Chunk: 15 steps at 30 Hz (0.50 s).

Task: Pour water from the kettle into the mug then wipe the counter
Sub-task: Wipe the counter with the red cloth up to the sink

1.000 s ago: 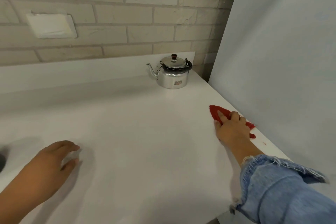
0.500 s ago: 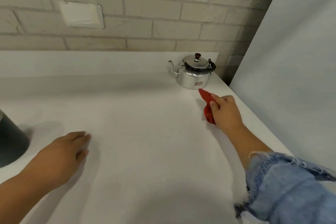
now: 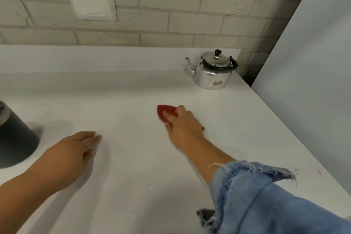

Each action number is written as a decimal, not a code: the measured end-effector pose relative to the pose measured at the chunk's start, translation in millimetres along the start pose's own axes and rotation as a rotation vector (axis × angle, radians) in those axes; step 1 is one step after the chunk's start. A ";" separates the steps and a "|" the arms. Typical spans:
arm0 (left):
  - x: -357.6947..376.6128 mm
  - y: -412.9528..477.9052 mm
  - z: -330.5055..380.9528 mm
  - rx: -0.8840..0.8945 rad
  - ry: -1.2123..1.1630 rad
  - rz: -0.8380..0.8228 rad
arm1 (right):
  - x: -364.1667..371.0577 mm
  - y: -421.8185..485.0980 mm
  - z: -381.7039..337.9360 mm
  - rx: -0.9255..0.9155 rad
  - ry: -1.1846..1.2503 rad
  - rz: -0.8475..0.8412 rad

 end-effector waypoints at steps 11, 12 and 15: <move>-2.5 -3.3 5.1 0.009 0.007 -0.007 | -69.2 48.2 87.0 0.325 0.792 0.078; -2.5 -3.8 5.1 0.010 0.005 -0.004 | -73.9 58.4 113.3 0.446 0.673 0.114; -2.4 -5.6 4.3 0.010 -0.001 0.007 | -60.4 61.4 153.9 0.629 0.076 0.007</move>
Point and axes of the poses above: each hand's wrist, its own y-axis towards the middle knuckle, its own x-axis out of the palm, z = x × y, the point moved 9 cm from there along y, towards the middle knuckle, and after that the axes turned 11 degrees about x, right-handed, at the moved point
